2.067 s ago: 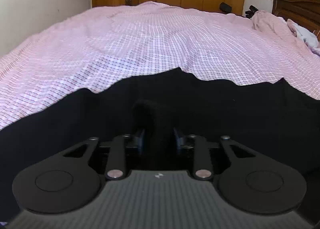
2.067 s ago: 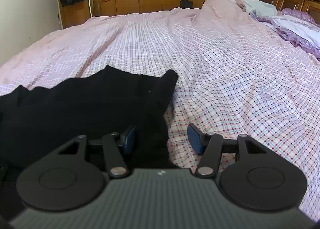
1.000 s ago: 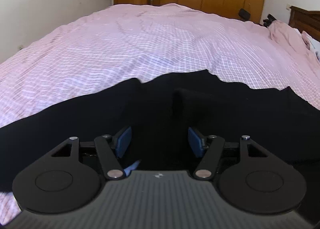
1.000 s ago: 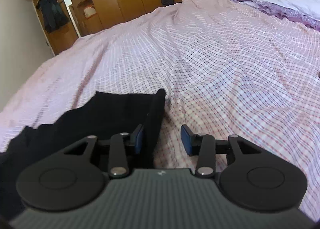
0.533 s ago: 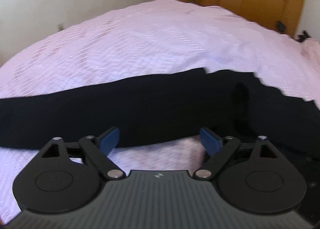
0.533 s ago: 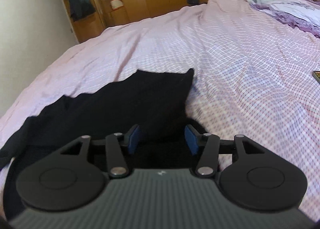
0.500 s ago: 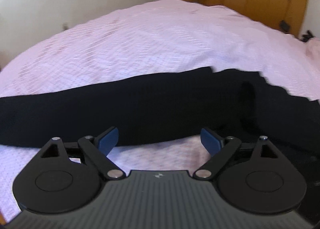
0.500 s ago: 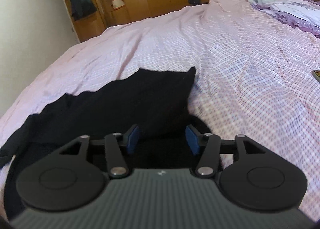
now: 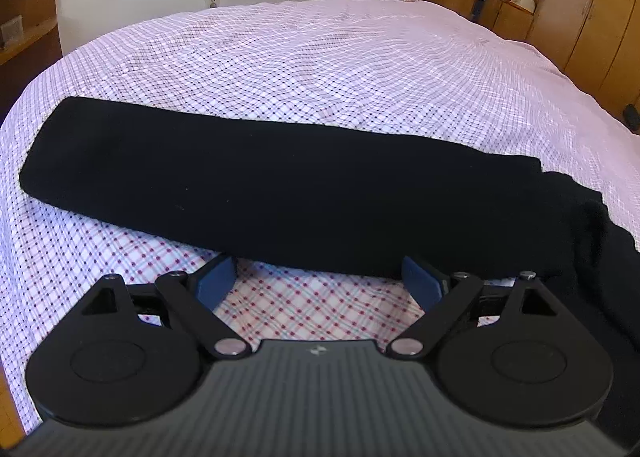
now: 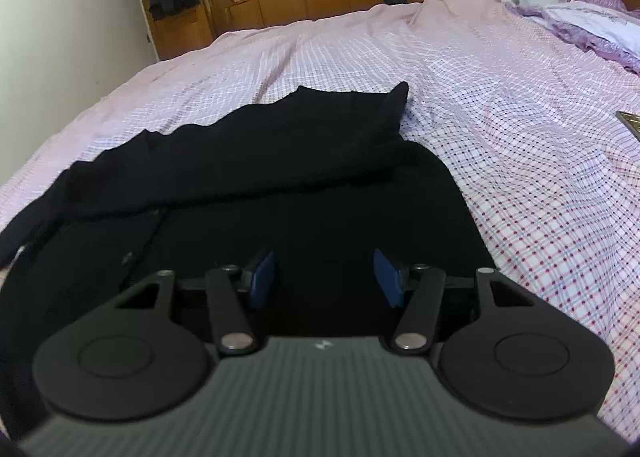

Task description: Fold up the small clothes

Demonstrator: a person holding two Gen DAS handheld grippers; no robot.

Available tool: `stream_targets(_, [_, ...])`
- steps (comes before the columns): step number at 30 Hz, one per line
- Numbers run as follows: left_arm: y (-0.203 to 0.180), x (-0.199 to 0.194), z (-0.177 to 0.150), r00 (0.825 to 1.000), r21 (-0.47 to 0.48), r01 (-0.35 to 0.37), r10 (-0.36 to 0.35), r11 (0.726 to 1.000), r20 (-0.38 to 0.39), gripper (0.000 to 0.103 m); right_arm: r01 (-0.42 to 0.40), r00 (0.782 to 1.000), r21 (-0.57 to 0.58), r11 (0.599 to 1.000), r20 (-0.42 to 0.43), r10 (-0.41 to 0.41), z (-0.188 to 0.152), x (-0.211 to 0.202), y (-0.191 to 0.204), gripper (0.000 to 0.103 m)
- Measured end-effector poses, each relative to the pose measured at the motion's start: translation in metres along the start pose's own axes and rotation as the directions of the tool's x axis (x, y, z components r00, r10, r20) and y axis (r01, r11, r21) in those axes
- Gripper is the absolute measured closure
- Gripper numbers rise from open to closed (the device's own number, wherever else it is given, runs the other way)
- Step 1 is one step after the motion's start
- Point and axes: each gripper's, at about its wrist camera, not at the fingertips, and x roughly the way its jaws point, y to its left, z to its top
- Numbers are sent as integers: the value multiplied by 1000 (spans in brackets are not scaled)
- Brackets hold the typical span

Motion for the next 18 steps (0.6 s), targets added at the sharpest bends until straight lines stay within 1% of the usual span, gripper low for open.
stream_targets(4, [4, 2, 0, 1000, -11, 7, -7, 1000, 10, 9, 8, 1000, 11, 1000, 2, -8, 0, 0, 1, 45])
stream_targets(10, [14, 11, 10, 1000, -55, 11, -9, 998, 21, 9, 19, 1000, 4, 1000, 0, -19, -3, -2, 4, 45])
stream_targets(14, [19, 18, 17, 1000, -78, 6, -5, 997, 12, 8, 33, 999, 19, 999, -1, -33, -4, 0, 5, 45])
stream_targets(18, [18, 23, 21, 1000, -75, 5, -4, 997, 7, 6, 56, 998, 14, 998, 1, -56, -5, 0, 10, 45])
